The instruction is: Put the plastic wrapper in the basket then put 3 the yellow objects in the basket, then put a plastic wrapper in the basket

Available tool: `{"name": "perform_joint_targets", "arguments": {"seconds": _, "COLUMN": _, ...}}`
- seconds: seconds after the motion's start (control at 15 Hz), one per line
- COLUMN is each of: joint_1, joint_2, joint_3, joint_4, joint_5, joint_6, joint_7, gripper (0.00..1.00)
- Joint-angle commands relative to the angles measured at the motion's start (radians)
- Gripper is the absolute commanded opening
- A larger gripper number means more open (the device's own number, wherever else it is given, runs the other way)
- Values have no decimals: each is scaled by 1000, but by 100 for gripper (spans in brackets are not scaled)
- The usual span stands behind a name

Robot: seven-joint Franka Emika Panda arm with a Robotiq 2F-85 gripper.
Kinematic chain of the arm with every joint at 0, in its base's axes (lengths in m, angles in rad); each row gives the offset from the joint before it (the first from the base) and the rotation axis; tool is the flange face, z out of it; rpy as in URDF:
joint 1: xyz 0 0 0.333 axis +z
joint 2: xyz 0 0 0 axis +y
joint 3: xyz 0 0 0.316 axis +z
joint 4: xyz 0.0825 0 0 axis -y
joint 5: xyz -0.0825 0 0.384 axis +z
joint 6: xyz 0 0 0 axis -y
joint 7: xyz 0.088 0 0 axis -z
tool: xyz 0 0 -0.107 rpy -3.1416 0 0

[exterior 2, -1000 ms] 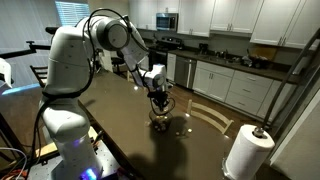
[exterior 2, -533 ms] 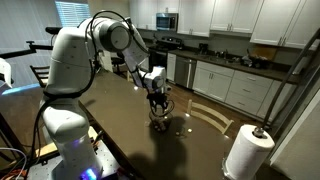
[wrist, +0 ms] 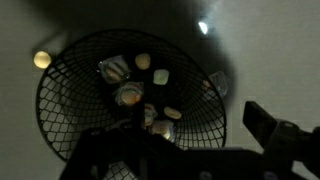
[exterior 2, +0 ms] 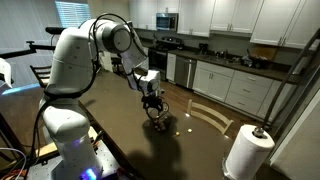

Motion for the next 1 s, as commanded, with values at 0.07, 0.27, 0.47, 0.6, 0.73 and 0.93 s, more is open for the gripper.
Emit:
{"name": "perform_joint_targets", "arguments": {"seconds": 0.07, "joint_1": 22, "joint_2": 0, "joint_3": -10, "joint_4": -14, "joint_5": -30, "joint_6": 3, "joint_7": 0, "gripper": 100}}
{"name": "perform_joint_targets", "arguments": {"seconds": 0.27, "joint_1": -1, "joint_2": -2, "joint_3": 20, "joint_4": -18, "joint_5": -1, "joint_6": -17, "joint_7": -71, "gripper": 100}}
{"name": "perform_joint_targets", "arguments": {"seconds": 0.47, "joint_1": -37, "joint_2": -22, "joint_3": 69, "joint_4": -33, "joint_5": 40, "joint_6": -20, "joint_7": -191, "gripper": 100}}
{"name": "perform_joint_targets", "arguments": {"seconds": 0.6, "joint_1": -38, "joint_2": -36, "joint_3": 81, "joint_4": -43, "joint_5": 35, "joint_6": -16, "joint_7": -229, "gripper": 100}}
{"name": "perform_joint_targets", "arguments": {"seconds": 0.73, "joint_1": -41, "joint_2": -46, "joint_3": 97, "joint_4": -47, "joint_5": 35, "joint_6": -27, "joint_7": -266, "gripper": 100}}
{"name": "perform_joint_targets", "arguments": {"seconds": 0.93, "joint_1": -61, "joint_2": -39, "joint_3": 137, "joint_4": -48, "joint_5": 62, "joint_6": -67, "joint_7": -373, "gripper": 100}}
